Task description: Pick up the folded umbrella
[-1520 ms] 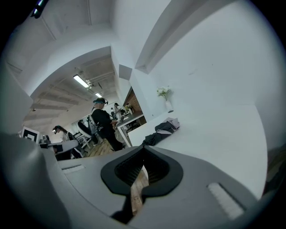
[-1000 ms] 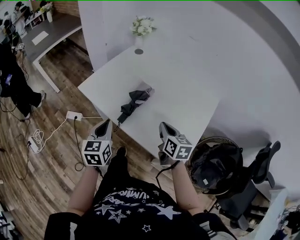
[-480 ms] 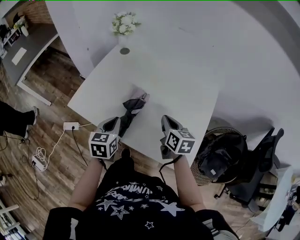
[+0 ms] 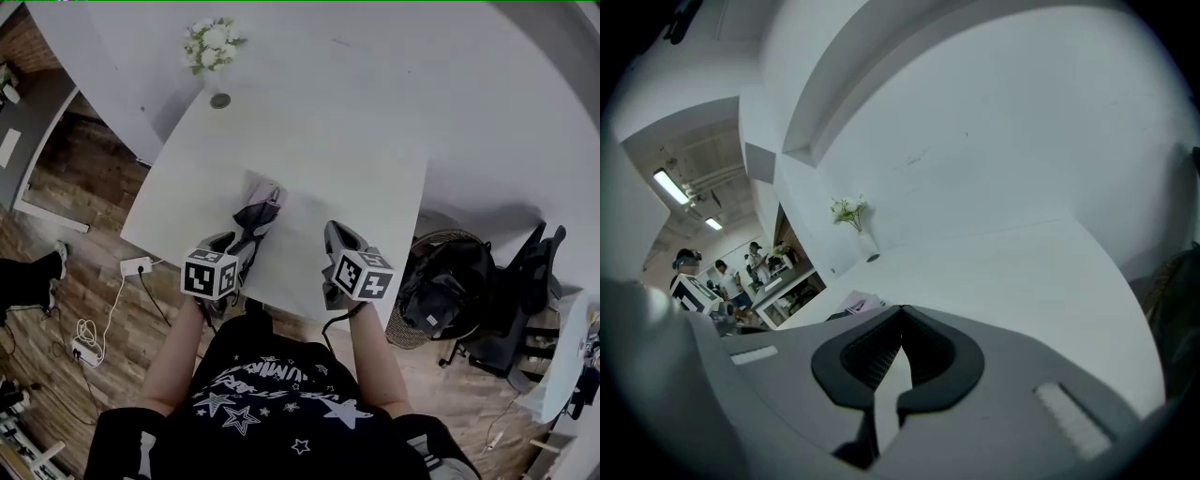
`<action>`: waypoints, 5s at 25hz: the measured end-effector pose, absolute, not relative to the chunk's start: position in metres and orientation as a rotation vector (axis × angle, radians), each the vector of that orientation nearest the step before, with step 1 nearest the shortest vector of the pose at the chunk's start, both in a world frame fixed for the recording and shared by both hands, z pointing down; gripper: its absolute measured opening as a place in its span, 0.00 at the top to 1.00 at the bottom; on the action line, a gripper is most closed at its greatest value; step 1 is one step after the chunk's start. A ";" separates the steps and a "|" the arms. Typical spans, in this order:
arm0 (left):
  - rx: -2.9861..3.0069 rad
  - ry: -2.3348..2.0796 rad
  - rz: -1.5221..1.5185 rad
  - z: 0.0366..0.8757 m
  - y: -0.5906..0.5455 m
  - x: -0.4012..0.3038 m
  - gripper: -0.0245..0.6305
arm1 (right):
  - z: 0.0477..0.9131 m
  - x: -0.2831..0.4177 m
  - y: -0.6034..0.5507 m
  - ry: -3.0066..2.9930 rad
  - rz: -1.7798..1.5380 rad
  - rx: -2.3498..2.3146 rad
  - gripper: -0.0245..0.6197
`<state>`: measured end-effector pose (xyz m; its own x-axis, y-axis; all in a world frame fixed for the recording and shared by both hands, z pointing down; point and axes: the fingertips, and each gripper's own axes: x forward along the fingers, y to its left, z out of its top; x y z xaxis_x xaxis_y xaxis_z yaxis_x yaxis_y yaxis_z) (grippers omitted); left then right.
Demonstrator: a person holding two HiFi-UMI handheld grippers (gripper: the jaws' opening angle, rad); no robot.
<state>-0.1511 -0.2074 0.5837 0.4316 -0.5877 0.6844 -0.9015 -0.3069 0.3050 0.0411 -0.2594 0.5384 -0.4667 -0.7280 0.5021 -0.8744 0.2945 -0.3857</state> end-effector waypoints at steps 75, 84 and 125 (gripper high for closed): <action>2.049 -1.343 0.449 0.522 -0.195 -0.139 0.64 | 0.499 0.054 -0.207 -2.429 0.829 1.453 0.94; 2.049 -1.403 0.353 0.502 -0.139 -0.110 0.64 | 0.497 0.084 -0.157 -2.485 0.815 1.381 0.94; 1.823 -1.695 0.135 0.493 0.075 -0.104 0.64 | 0.492 0.085 -0.013 -2.602 0.730 0.997 0.94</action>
<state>-0.1044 0.0746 0.4926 0.1640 -0.8605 0.4824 -0.9262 0.0341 0.3756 0.0845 -0.0128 0.4923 -0.7309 -0.5491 0.4054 -0.6798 0.6384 -0.3610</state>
